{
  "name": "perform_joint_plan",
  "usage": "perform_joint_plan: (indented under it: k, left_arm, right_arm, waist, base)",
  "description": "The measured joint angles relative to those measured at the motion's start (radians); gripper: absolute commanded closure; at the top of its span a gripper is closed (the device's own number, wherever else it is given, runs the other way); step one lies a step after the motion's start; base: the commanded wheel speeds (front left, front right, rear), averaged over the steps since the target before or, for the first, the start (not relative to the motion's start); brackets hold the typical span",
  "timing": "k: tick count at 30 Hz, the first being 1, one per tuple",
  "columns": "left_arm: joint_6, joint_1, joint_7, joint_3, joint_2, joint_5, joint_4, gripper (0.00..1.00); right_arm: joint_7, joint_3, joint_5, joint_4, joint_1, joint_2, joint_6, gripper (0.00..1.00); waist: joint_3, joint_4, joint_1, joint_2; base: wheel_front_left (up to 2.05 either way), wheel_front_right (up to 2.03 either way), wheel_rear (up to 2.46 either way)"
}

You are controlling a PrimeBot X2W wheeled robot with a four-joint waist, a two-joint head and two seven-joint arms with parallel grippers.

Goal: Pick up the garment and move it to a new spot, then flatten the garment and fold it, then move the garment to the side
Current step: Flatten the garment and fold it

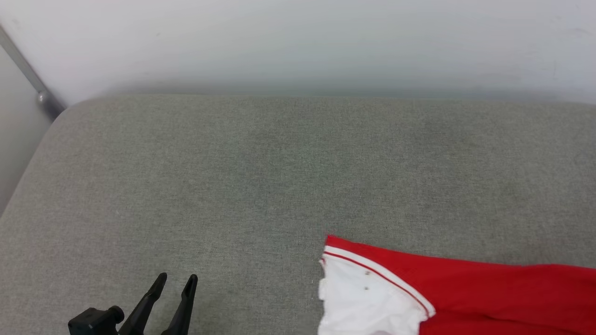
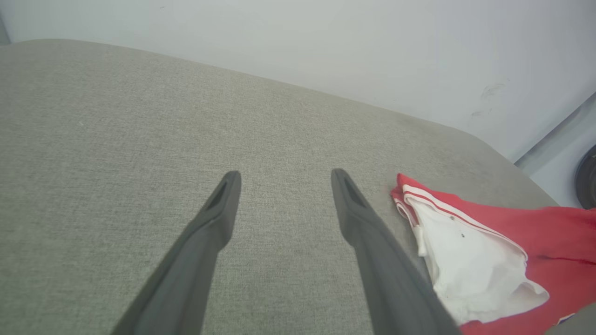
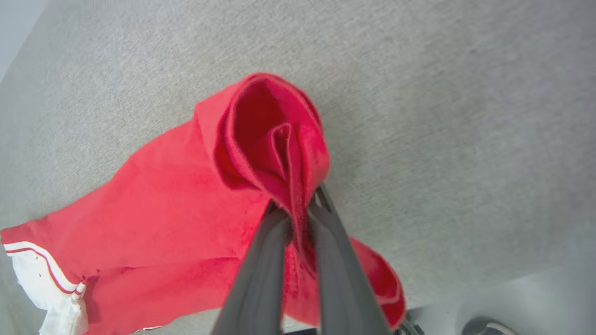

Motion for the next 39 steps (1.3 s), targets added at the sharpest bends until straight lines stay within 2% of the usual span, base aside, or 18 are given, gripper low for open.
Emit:
perform_joint_plan:
  k: [5,11,21,25,29,33,39]
  left_arm:
    - [0.0,0.003,0.0,-0.003,-0.008,0.002,0.006,0.0]
    - [0.0,0.03,0.0,0.019,-0.021,0.002,0.017,0.0]
    - [0.0,0.039,0.0,0.036,-0.032,0.038,0.026,0.0]
    - [0.001,0.042,0.001,0.034,-0.038,0.033,0.04,0.0]
    - [0.001,0.039,0.003,0.028,-0.038,0.033,0.044,0.0]
    - [0.001,0.02,0.004,0.019,-0.042,0.031,0.051,0.0]
    - [0.001,0.006,0.004,-0.001,-0.047,0.026,0.071,0.0]
  right_arm:
    - [0.067,-0.078,-0.072,-0.005,-0.005,-0.031,0.0,1.0]
    - [0.167,-0.049,-0.084,-0.174,-0.02,0.032,0.0,1.0]
    - [0.424,0.046,0.015,-0.531,-0.071,0.288,0.0,1.0]
    - [0.529,0.088,0.014,-0.586,-0.108,0.384,0.0,1.0]
    - [0.587,0.148,-0.006,-0.587,-0.167,0.432,0.0,1.0]
    - [0.595,0.24,-0.025,-0.522,-0.218,0.449,0.0,1.0]
    - [0.483,0.437,0.023,-0.325,-0.276,0.452,0.0,1.0]
  waist:
    - [-0.01,-0.002,0.0,0.0]
    - [-0.022,-0.03,-0.0001,0.0]
    - [-0.038,-0.082,-0.0001,0.0]
    - [-0.042,-0.094,-0.0001,0.0]
    - [-0.034,-0.098,-0.0002,0.0]
    - [-0.025,-0.097,-0.0002,0.0]
    - [-0.015,-0.095,-0.0001,0.0]
  base:
    - [0.0,0.0,0.0]
    - [0.0,0.0,0.0]
    - [0.0,0.0,0.0]
    - [0.0,0.0,0.0]
    - [0.0,0.0,0.0]
    - [0.0,0.0,0.0]
    - [0.0,0.0,0.0]
